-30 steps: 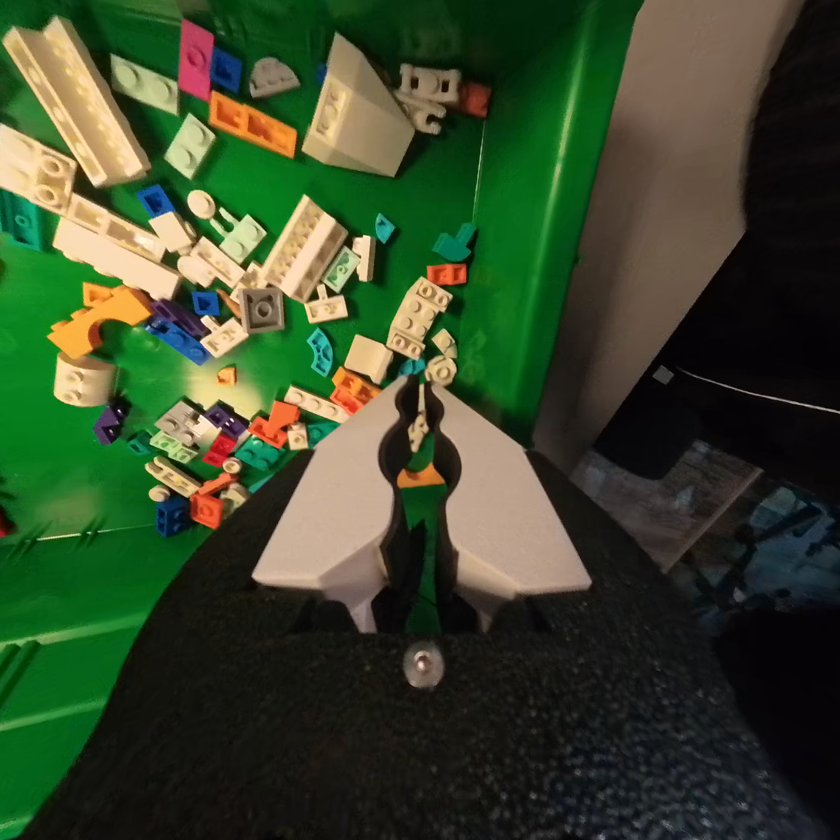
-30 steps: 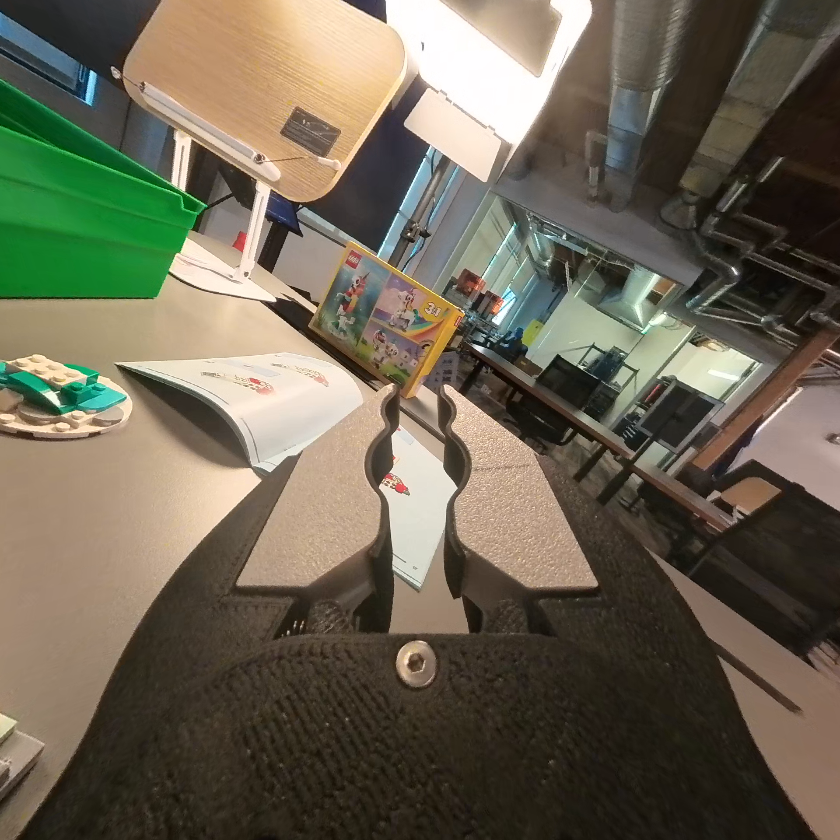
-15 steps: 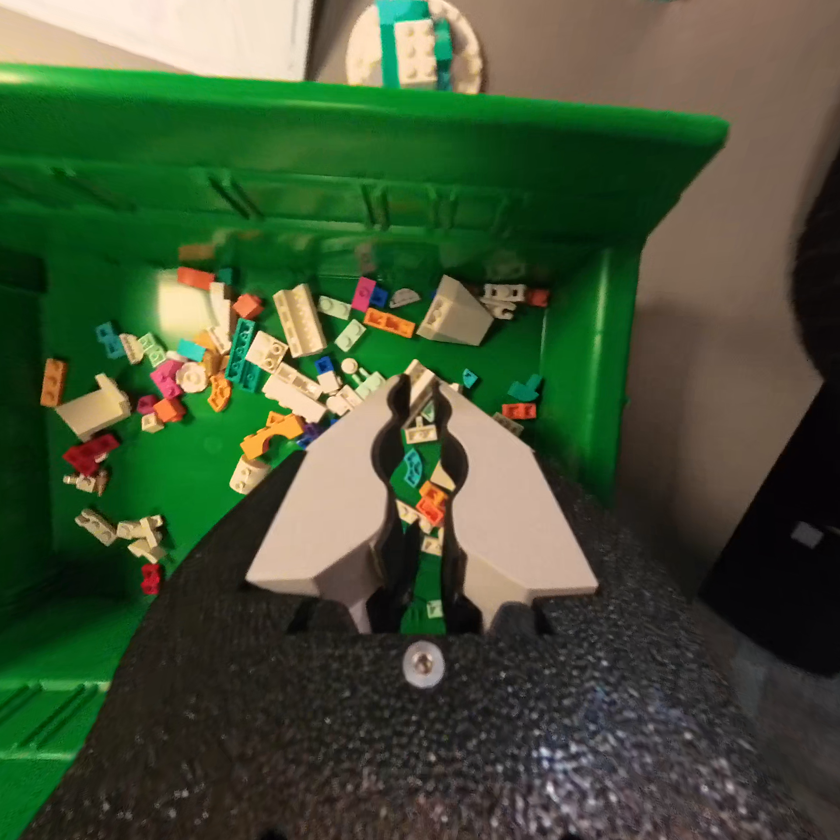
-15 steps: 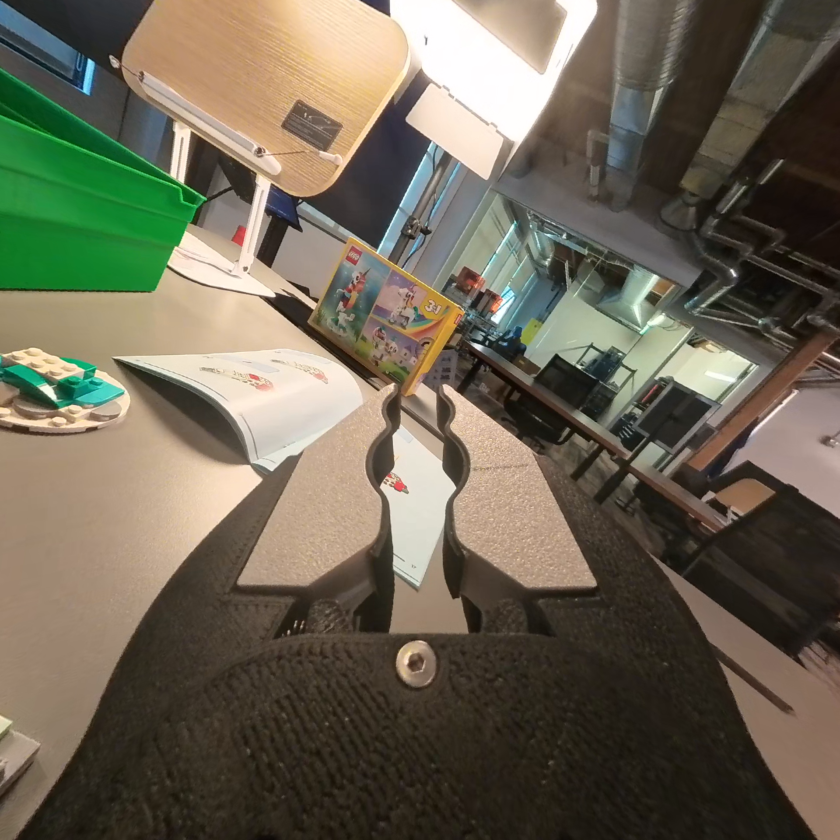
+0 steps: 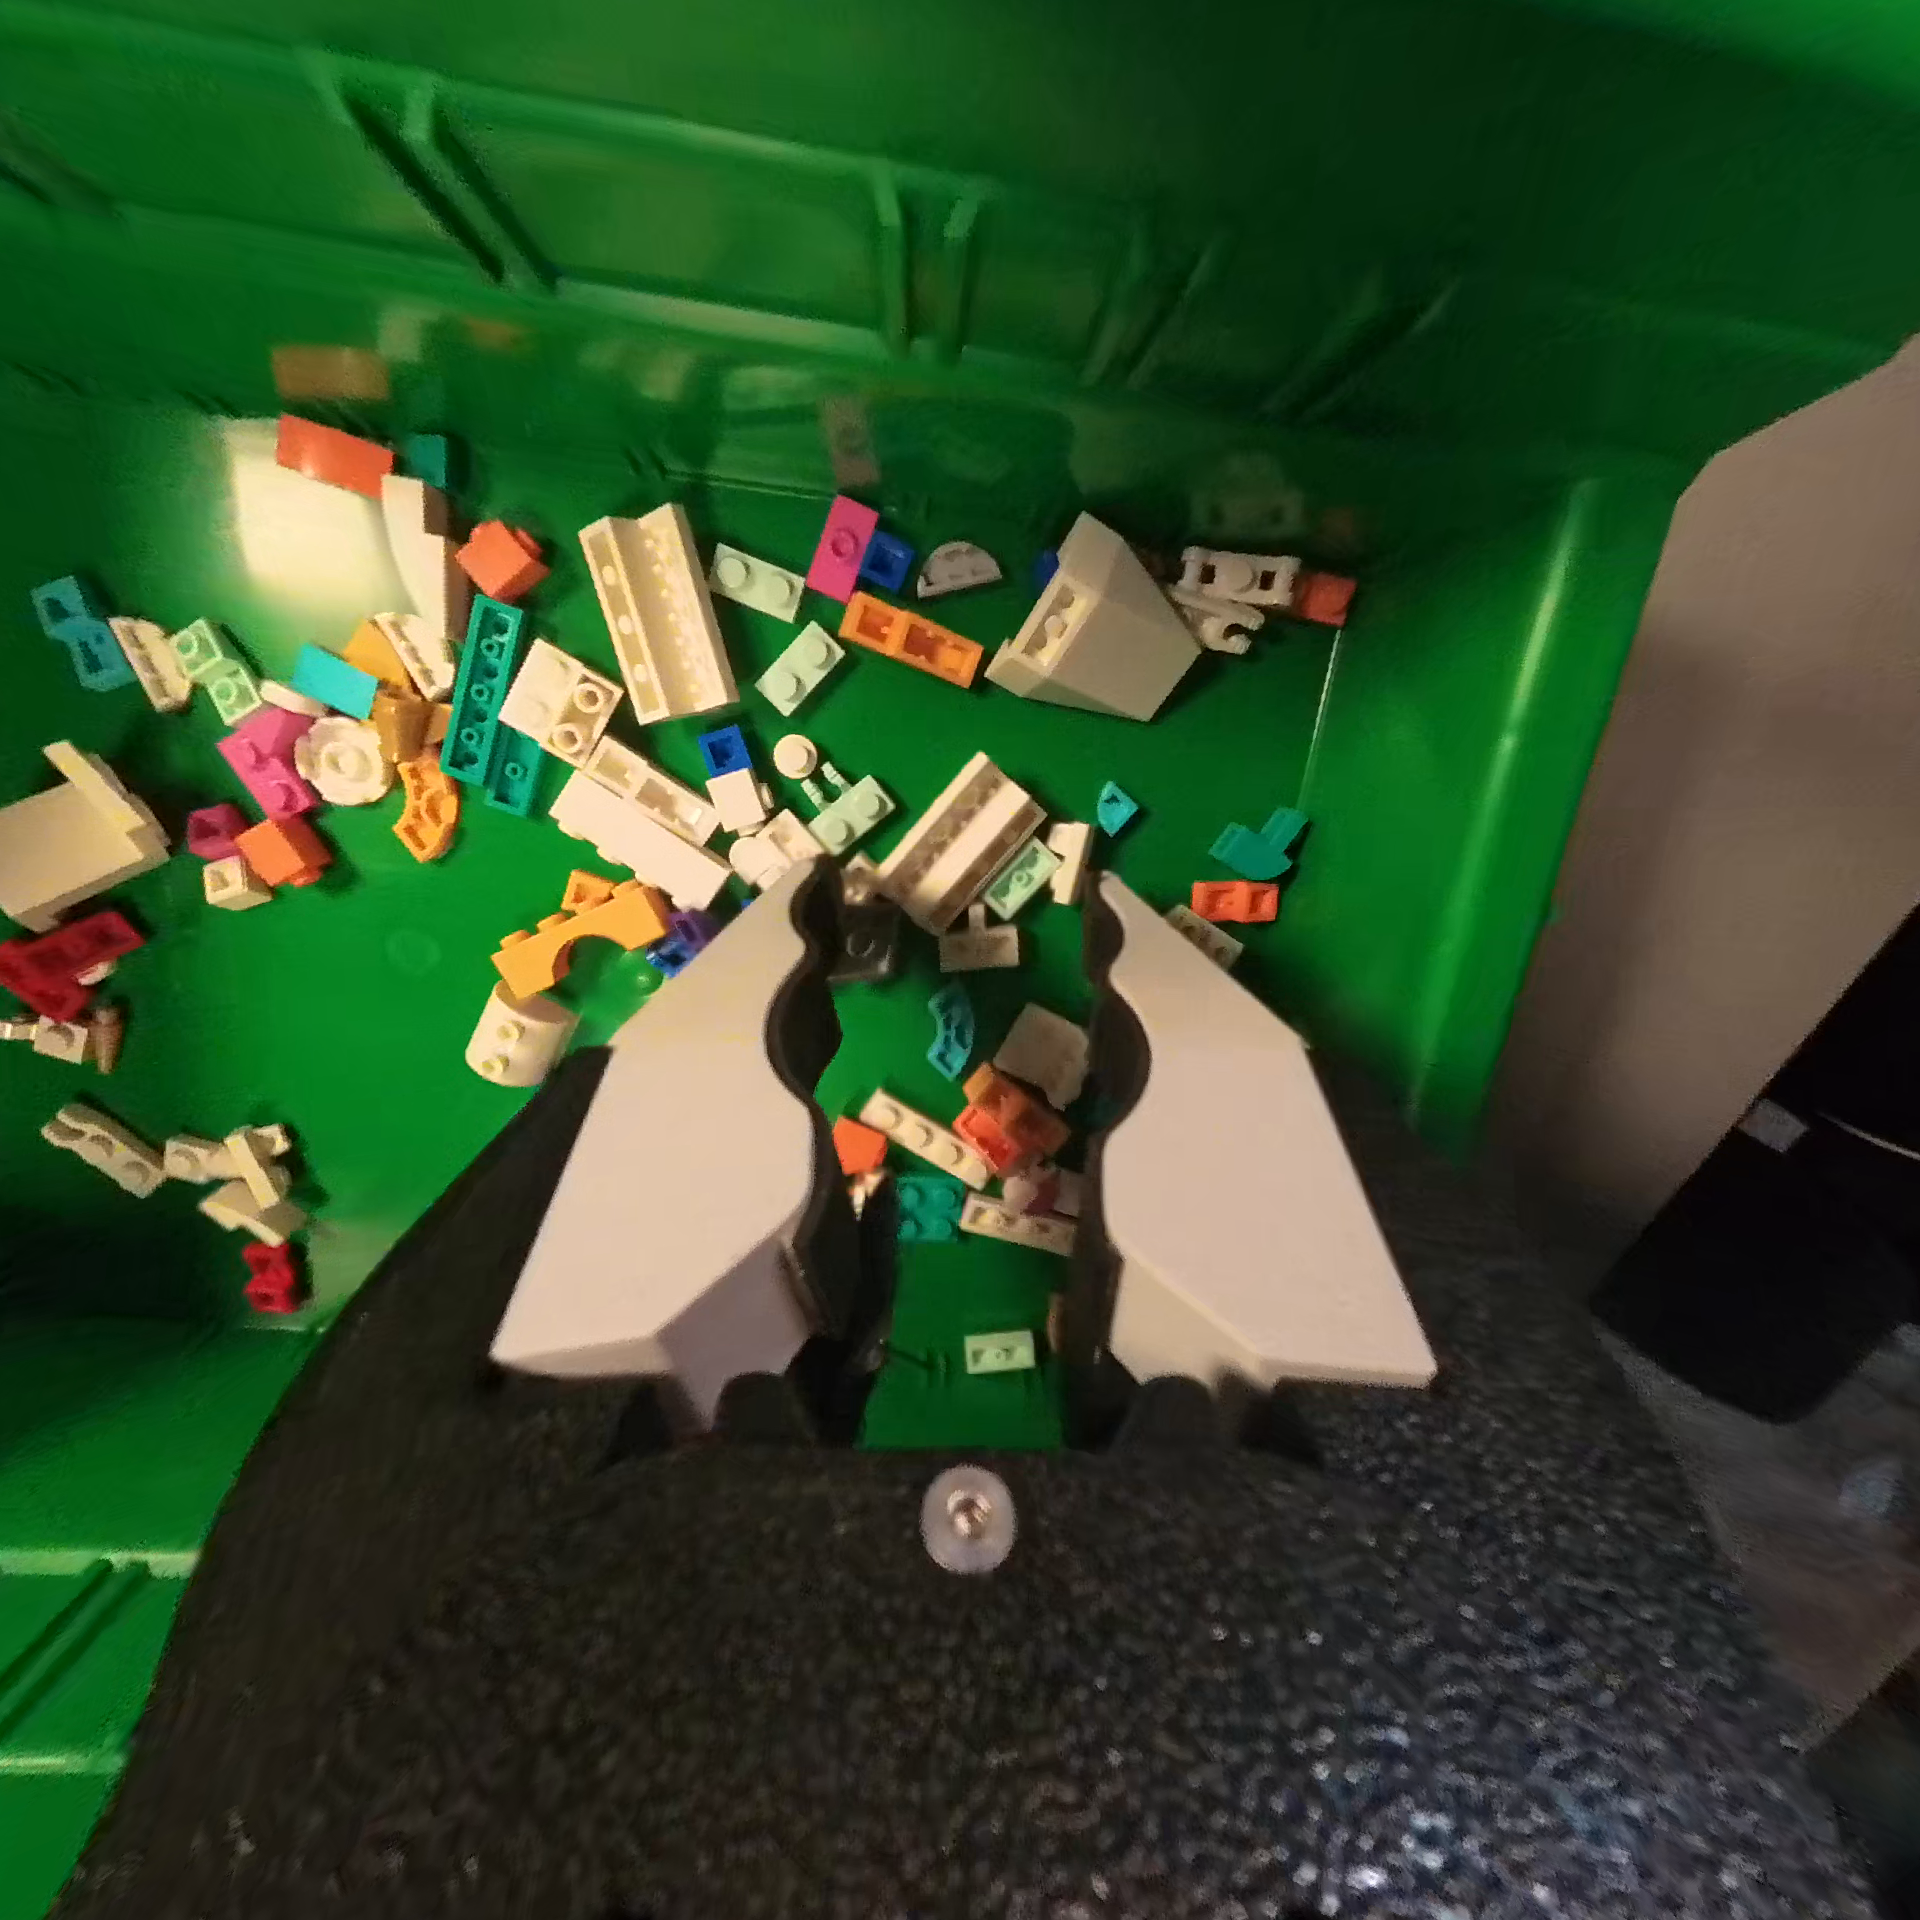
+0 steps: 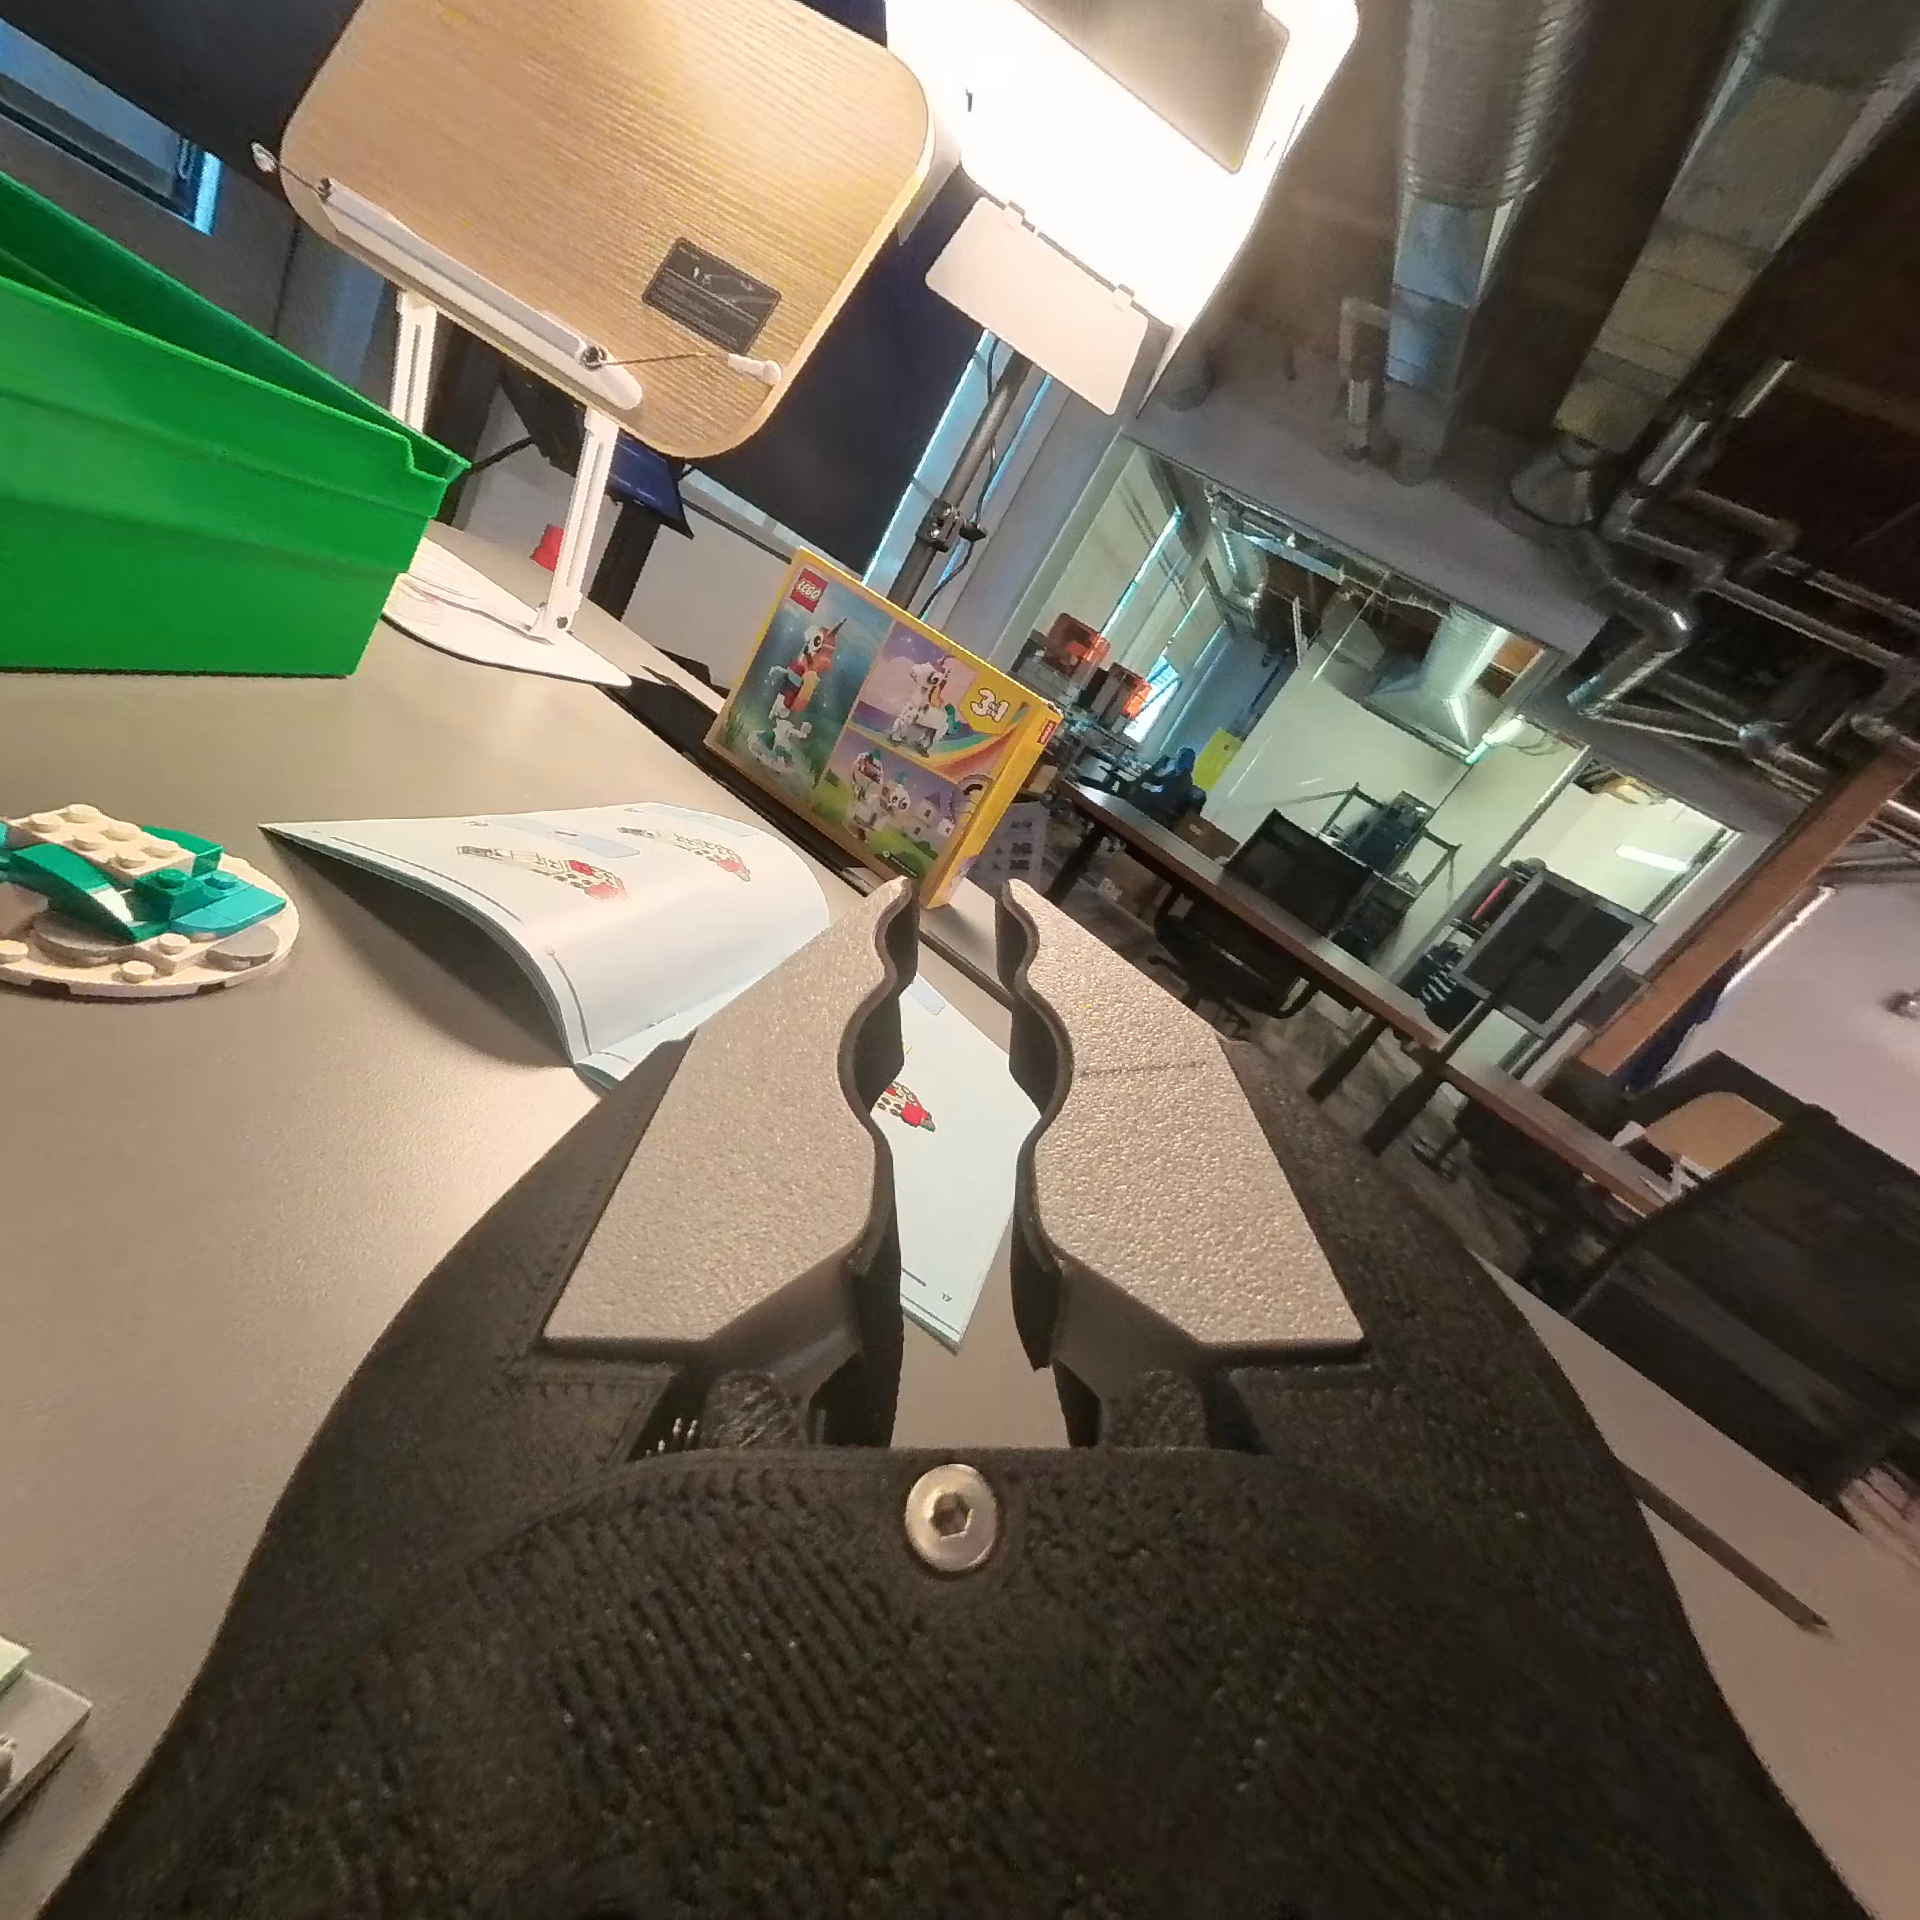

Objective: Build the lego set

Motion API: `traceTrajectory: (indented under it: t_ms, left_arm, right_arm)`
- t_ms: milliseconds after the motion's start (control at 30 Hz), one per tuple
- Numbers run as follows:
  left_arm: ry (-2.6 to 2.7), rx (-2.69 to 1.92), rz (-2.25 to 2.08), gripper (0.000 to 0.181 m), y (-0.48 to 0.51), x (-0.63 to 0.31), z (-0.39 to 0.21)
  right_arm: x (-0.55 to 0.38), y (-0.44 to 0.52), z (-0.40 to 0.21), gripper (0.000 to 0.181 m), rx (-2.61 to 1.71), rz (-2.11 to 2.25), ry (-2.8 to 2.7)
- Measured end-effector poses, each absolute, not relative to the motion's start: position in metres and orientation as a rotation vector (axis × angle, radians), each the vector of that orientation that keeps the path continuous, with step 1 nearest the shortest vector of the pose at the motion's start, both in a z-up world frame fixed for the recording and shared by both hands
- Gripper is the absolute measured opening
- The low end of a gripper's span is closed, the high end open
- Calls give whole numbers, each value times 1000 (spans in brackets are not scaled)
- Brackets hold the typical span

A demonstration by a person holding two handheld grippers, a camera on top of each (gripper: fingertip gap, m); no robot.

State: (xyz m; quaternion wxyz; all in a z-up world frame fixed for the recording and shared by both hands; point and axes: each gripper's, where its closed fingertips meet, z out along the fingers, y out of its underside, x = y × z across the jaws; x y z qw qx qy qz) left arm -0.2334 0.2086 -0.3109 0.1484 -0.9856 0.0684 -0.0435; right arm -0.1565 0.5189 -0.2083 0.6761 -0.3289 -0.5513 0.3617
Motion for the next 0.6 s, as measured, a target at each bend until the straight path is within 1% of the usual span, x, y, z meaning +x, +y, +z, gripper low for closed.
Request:
traceTrajectory:
  t_ms: [133,200,333,600]
  left_arm:
    - [271,-2841,-67,32,211,-236,-316]
    - [304,-2833,-20,20,213,-240,-316]
    - [242,-2825,172,18,214,-268,-304]
    - [-187,-2811,248,17,218,-317,-308]
  right_arm:
    - [-156,519,-208,12,-741,820,-1237]
    - [-156,519,-208,12,-740,822,-1237]
    - [-156,518,-208,12,-739,823,-1239]
    - [-156,519,-207,12,-740,828,-1236]
